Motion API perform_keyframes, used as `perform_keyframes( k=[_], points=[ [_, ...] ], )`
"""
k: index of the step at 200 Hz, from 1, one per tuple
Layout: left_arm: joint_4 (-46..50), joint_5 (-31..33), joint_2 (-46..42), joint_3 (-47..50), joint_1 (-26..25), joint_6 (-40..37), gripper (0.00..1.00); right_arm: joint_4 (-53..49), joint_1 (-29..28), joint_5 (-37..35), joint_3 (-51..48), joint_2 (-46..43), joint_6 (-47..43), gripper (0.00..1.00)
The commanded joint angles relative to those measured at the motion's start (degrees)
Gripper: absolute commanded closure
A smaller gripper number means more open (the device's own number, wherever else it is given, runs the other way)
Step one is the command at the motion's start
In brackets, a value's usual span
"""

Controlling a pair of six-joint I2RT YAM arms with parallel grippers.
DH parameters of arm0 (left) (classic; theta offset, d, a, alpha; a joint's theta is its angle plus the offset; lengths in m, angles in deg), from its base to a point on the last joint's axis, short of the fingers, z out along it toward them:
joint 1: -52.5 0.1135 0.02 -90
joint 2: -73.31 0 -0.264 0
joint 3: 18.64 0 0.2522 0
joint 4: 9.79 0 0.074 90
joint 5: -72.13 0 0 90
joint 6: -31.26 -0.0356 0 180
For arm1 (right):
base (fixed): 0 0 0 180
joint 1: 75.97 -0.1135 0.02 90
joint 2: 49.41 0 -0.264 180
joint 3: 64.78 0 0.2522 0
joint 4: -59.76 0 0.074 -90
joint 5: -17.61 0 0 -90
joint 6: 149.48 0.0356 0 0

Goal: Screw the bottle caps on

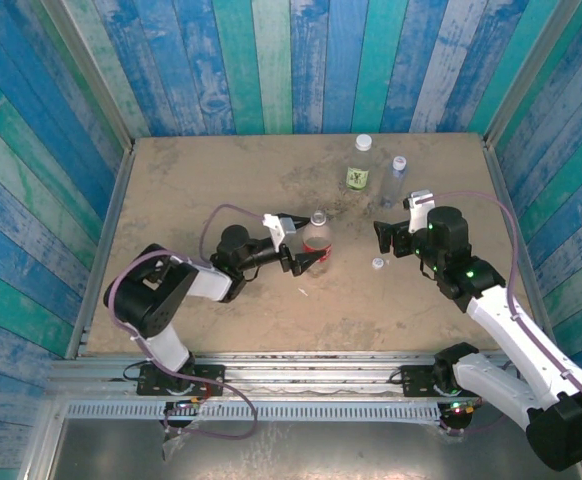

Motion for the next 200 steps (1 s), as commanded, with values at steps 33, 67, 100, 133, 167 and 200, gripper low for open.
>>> perform_keyframes(
  k=[33,67,100,133,167,200],
  points=[
    [-0.5,-2.6,4.9,-4.2,-0.3,-0.5,0.13,-0.3,0.0,-0.3,-1.0,-1.0,0.5,0.02],
    [3.1,-2.1,4.9,-4.9,-0.6,-3.1,0.15,-0.4,-0.1,-0.4,-1.2,-1.2,0.6,0.02],
    [4.2,-1.7,4.9,-4.9,-0.7,-3.9,0.23,-1.0,0.0,-0.6,-1.2,-1.9,0.4,0.02],
    [4.7,-1.5,4.2,-4.7,-0.9,-4.1,0.27,-2.5,0.0,-0.9,-1.2,-2.3,0.1,0.02],
    [6.0,-2.0,2.8,-4.4,-1.2,-4.4,0.27,-5.4,-0.2,-2.4,-2.6,-1.4,2.5,0.07],
    [5.8,-2.3,2.2,-3.6,-1.2,-3.8,0.27,-5.8,-1.8,-2.5,-5.4,-0.5,5.4,0.11]
  ],
)
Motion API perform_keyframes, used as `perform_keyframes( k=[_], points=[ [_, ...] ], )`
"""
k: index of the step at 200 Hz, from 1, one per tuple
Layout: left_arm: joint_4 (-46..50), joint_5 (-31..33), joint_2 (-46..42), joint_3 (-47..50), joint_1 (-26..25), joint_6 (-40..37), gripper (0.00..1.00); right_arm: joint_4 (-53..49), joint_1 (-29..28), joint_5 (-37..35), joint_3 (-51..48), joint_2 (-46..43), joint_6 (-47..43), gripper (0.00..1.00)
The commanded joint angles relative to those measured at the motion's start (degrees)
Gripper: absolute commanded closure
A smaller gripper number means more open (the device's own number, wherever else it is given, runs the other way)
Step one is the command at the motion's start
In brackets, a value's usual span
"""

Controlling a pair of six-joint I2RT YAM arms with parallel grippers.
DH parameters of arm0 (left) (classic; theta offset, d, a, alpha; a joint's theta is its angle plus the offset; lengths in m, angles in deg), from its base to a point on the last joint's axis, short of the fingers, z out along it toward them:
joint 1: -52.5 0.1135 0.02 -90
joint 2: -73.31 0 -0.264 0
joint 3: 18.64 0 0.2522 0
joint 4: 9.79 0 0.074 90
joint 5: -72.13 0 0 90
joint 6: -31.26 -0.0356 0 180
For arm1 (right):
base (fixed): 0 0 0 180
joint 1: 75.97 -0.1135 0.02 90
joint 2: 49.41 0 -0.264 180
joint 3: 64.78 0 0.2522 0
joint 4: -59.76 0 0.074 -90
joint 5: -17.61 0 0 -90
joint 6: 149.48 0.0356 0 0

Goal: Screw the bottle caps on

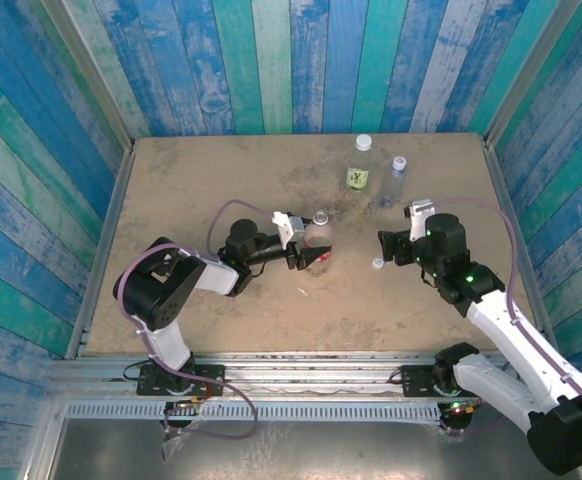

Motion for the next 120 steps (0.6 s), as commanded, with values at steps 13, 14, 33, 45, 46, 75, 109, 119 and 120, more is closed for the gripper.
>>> perform_keyframes(
  k=[13,14,33,45,46,75,109,119,120],
  points=[
    [1.9,-0.9,-1.0,0.7,-0.4,0.0,0.27,-2.2,-2.5,-1.3,-2.8,2.2,3.3,0.12],
    [1.9,-0.9,-0.9,0.7,-0.4,0.0,0.27,-2.2,-2.5,-1.3,-2.9,2.4,3.3,0.12],
    [2.1,-1.0,-1.0,0.8,-0.4,-0.1,0.27,-0.8,-3.4,-0.1,-3.3,5.1,4.6,0.15],
    [2.5,-1.0,-1.1,0.8,-0.4,-0.1,0.27,-1.5,-4.3,-0.9,-2.4,8.1,5.7,0.20],
    [2.5,-1.0,-1.1,0.8,-0.4,-0.2,0.27,-1.6,-4.3,-1.0,-2.3,8.4,5.8,0.21],
    [3.7,-0.9,-1.6,0.7,-0.3,-0.8,0.26,-4.4,-5.8,-2.9,0.3,16.0,8.4,0.29],
    [4.4,-0.9,-1.6,0.7,-0.4,-1.0,0.26,-5.3,-6.8,-5.6,1.7,21.1,10.5,0.35],
    [4.2,-0.9,-1.5,0.7,-0.3,-0.9,0.26,-5.0,-6.9,-6.0,1.9,22.0,10.7,0.38],
    [4.2,-0.9,-1.5,0.7,-0.4,-0.9,0.26,-5.0,-6.9,-6.1,1.8,22.1,10.6,0.38]
  ],
)
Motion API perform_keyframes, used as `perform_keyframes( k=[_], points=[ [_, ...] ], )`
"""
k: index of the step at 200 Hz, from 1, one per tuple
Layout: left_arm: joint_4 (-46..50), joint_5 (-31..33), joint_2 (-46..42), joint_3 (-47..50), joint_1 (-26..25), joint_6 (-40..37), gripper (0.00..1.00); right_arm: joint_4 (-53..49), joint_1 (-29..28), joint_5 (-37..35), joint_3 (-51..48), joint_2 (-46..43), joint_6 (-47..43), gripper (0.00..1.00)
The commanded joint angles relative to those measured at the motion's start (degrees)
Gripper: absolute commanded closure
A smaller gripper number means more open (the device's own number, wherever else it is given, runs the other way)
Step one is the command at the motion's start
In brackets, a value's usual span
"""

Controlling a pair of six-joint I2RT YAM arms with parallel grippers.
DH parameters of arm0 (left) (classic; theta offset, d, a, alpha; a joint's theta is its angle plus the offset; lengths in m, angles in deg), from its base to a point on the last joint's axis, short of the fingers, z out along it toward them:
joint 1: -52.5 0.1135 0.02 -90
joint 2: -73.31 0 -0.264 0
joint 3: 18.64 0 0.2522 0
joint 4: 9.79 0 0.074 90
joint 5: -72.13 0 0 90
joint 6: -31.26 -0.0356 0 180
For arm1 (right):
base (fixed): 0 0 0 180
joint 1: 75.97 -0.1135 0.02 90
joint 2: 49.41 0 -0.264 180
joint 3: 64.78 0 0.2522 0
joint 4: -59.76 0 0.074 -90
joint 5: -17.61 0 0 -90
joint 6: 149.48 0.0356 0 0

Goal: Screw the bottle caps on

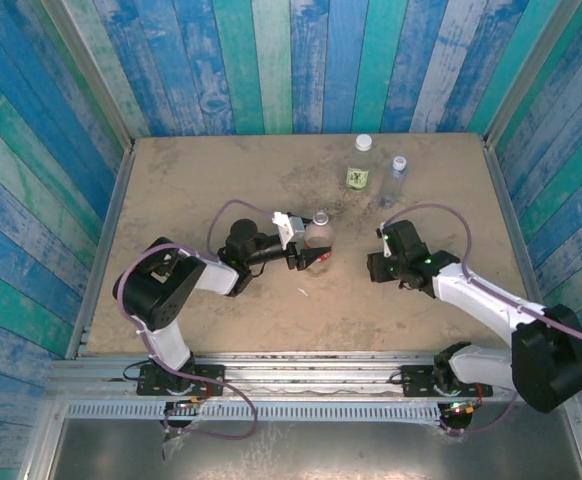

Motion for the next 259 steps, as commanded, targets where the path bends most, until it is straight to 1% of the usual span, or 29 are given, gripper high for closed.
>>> perform_keyframes(
  k=[1,29,85,142,225,259],
  points=[
    [3.9,-0.7,-1.5,0.7,-0.4,-0.5,0.26,-1.4,-0.5,-3.1,1.9,1.5,2.4,0.38],
    [3.9,-0.7,-1.3,0.7,-0.4,-0.4,0.26,-0.3,-0.5,-4.6,2.1,3.6,2.4,0.44],
    [4.3,-0.7,-1.3,0.7,-0.3,-0.3,0.26,4.8,-0.5,-5.9,2.2,7.3,2.9,0.52],
    [5.1,-0.2,-2.0,1.2,-0.3,-0.6,0.26,8.5,-0.4,-6.6,2.8,12.1,3.1,0.55],
    [5.3,-0.3,-2.1,1.2,-0.4,-0.6,0.26,10.1,-0.4,-7.3,2.5,15.3,3.7,0.58],
    [5.7,-0.2,-2.3,1.2,-0.4,-0.6,0.26,10.1,-0.4,-7.2,2.5,15.7,4.0,0.66]
  ],
)
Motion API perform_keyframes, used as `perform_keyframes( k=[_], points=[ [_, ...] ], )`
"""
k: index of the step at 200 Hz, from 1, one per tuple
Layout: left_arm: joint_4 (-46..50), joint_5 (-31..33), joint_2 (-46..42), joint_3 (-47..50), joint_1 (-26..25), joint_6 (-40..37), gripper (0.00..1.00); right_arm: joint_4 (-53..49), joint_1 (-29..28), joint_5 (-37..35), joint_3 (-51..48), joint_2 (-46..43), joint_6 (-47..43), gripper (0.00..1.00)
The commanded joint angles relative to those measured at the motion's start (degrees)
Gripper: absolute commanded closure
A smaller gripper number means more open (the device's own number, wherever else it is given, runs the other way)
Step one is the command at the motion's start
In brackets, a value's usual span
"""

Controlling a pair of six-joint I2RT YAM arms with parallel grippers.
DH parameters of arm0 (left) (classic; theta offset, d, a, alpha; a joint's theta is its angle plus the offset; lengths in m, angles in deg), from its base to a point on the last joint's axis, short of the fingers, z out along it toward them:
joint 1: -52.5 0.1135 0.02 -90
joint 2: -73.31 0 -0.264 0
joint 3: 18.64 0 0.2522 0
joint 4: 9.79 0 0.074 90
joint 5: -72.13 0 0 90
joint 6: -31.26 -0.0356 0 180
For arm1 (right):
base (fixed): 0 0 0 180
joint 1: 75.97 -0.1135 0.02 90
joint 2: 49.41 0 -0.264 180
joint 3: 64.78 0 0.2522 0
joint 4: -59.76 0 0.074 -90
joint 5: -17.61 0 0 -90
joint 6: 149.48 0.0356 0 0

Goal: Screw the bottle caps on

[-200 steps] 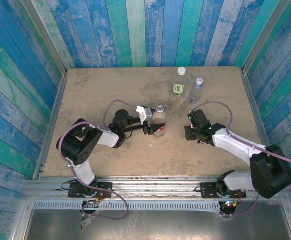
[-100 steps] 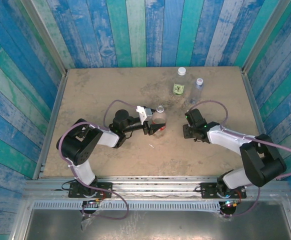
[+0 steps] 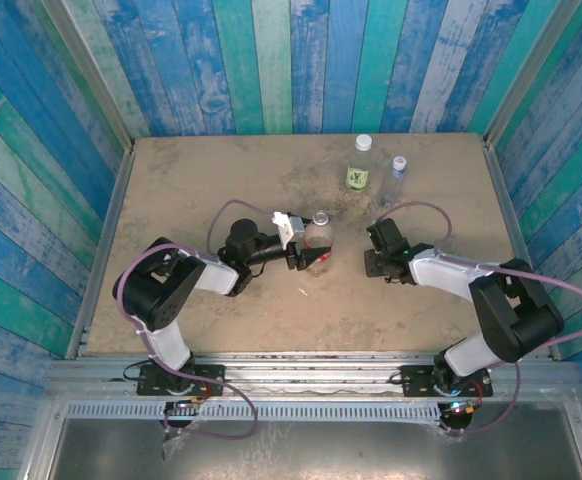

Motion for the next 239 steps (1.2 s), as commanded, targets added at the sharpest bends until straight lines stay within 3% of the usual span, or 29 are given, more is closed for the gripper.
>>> perform_keyframes(
  k=[1,75,128,239],
  points=[
    [5.3,-0.2,-2.2,1.2,-0.4,-0.6,0.26,0.6,-0.1,-1.1,0.8,0.4,1.0,0.66],
    [5.5,-0.4,-2.2,1.1,-0.4,-0.6,0.26,-1.1,-0.1,-0.6,0.9,-1.4,0.6,0.70],
    [6.3,-0.5,-2.4,1.2,-0.3,-1.3,0.26,-10.4,-0.1,2.2,4.8,-6.6,-3.5,0.69],
    [7.2,-1.4,-1.9,1.2,-0.4,-2.8,0.25,-39.3,-0.8,13.1,30.1,-7.9,-11.8,0.68]
  ],
)
